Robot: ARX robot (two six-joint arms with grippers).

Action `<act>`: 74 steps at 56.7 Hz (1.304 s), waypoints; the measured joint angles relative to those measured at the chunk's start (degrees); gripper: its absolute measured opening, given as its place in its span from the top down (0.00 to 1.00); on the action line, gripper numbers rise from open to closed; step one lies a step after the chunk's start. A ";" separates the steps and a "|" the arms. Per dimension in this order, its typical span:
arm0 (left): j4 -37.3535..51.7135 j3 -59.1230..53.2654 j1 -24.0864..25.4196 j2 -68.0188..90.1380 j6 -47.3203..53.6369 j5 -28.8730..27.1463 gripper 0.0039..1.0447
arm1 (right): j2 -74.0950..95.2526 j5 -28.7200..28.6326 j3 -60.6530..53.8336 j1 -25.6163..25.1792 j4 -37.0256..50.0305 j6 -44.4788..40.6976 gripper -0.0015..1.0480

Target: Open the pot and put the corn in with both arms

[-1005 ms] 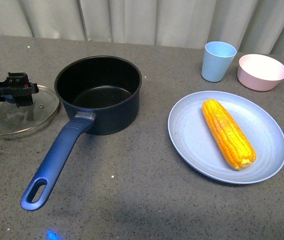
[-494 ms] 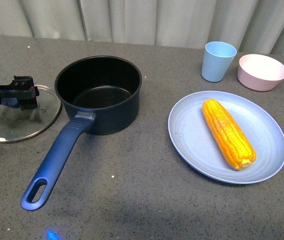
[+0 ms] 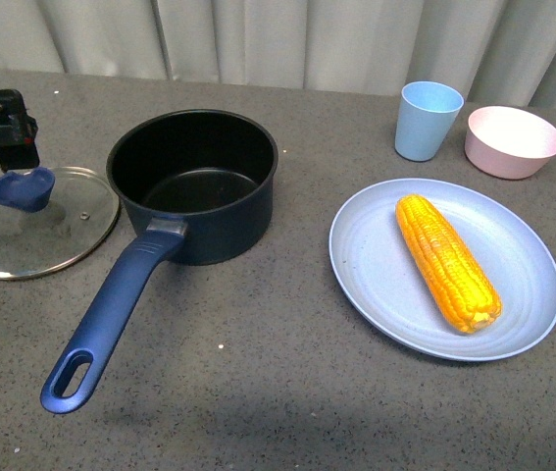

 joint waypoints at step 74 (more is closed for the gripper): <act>-19.87 -34.21 -5.03 -72.83 -1.51 1.29 0.97 | 0.00 0.00 0.00 0.00 -0.02 0.00 0.09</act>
